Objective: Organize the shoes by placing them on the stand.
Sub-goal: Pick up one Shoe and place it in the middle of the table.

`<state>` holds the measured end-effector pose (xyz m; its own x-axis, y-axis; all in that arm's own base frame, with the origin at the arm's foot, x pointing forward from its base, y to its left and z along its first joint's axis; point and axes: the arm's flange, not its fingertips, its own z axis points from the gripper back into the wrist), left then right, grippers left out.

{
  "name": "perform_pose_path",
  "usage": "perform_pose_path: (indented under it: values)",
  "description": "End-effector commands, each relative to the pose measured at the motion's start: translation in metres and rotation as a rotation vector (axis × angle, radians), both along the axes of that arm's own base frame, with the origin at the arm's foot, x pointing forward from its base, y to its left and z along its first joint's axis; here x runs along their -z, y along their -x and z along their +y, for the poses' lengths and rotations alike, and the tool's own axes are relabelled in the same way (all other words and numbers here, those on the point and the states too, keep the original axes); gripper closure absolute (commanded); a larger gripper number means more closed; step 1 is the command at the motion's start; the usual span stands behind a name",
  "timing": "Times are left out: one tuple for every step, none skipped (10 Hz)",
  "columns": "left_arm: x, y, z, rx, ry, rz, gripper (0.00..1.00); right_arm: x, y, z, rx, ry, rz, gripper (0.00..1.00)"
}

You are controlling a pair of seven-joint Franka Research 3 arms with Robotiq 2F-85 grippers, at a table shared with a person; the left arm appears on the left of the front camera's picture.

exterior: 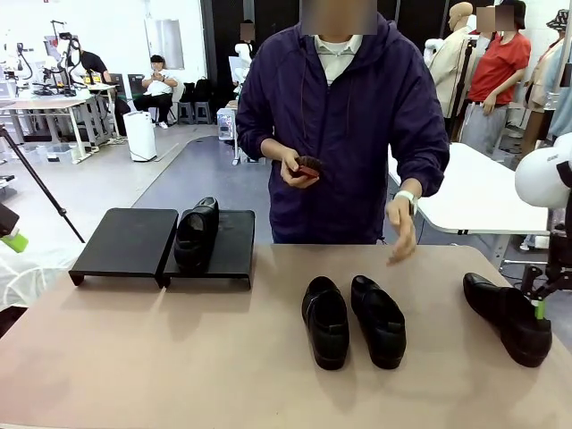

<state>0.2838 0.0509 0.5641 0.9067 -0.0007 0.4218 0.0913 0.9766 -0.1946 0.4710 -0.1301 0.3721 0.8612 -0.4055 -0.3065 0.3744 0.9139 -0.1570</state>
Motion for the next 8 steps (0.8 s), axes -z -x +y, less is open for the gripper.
perform_pose_path:
  values:
    - [0.001,0.002,0.002,0.0,-0.013,0.008,0.0,0.012,0.007,0.012,-0.045,-0.028,-0.064,0.0]
    - [0.001,0.002,0.002,0.0,-0.013,0.008,0.0,0.018,0.009,0.014,-0.075,-0.051,-0.091,0.0]
    - [0.001,0.002,0.002,0.0,-0.013,0.008,0.0,0.023,0.012,0.016,-0.11,-0.052,-0.099,0.0]
    - [0.001,0.002,0.002,0.0,-0.013,0.008,0.0,0.026,0.014,0.015,-0.138,-0.048,-0.12,0.0]
    - [0.001,0.002,0.002,0.0,-0.013,0.008,0.0,0.028,0.014,0.013,-0.159,-0.057,-0.144,0.0]
    - [0.001,0.002,0.002,0.0,-0.013,0.008,0.0,0.029,0.014,0.012,-0.176,-0.078,-0.145,0.0]
    - [0.001,0.002,0.002,0.0,-0.013,0.008,0.0,0.028,0.014,0.012,-0.183,-0.089,-0.151,0.0]
    - [0.001,0.002,0.002,0.0,-0.013,0.008,0.0,0.028,0.014,0.012,-0.195,-0.081,-0.159,0.6]
